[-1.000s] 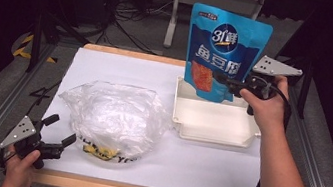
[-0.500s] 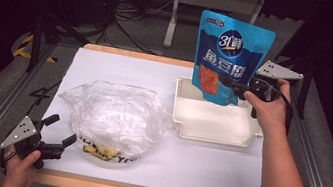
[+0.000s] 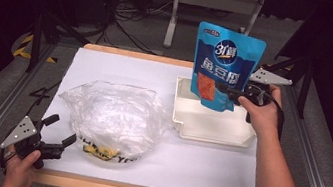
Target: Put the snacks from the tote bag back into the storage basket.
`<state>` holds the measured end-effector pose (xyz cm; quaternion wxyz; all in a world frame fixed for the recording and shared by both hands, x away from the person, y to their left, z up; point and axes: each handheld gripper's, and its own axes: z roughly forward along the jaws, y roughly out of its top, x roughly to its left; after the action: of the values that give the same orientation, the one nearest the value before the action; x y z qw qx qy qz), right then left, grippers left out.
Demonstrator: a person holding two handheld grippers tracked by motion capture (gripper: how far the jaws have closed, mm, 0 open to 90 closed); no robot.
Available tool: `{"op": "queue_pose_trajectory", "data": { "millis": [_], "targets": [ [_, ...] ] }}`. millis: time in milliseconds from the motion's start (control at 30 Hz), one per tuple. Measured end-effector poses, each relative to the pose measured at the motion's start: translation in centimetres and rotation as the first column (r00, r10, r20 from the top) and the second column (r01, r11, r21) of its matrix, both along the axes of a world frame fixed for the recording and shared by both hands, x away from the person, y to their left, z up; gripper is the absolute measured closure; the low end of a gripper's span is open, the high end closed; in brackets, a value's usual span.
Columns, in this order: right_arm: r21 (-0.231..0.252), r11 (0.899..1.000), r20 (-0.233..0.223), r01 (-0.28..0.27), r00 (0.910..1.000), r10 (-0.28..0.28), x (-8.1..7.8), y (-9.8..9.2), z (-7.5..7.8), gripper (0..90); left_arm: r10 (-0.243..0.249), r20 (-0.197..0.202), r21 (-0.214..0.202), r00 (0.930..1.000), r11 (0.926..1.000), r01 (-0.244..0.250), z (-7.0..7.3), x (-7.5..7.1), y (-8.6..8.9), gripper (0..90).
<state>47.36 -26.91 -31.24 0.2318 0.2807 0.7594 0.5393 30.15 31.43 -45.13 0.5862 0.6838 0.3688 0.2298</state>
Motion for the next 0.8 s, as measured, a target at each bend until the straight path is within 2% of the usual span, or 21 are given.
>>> {"op": "queue_pose_trajectory", "data": {
  "millis": [567,800],
  "targets": [
    [-0.043,0.999,-0.055,0.004,0.9984,-0.006,0.7,0.0,-3.3,54.8,-0.003,-0.003,0.002,1.0000,1.0000,0.003,0.0,0.0,0.0,3.9],
    [-0.061,0.998,-0.060,0.008,0.9981,-0.012,0.8,0.1,-4.1,54.7,-0.002,-0.002,0.003,1.0000,1.0000,0.002,0.0,0.0,0.0,3.9]
  ]
}}
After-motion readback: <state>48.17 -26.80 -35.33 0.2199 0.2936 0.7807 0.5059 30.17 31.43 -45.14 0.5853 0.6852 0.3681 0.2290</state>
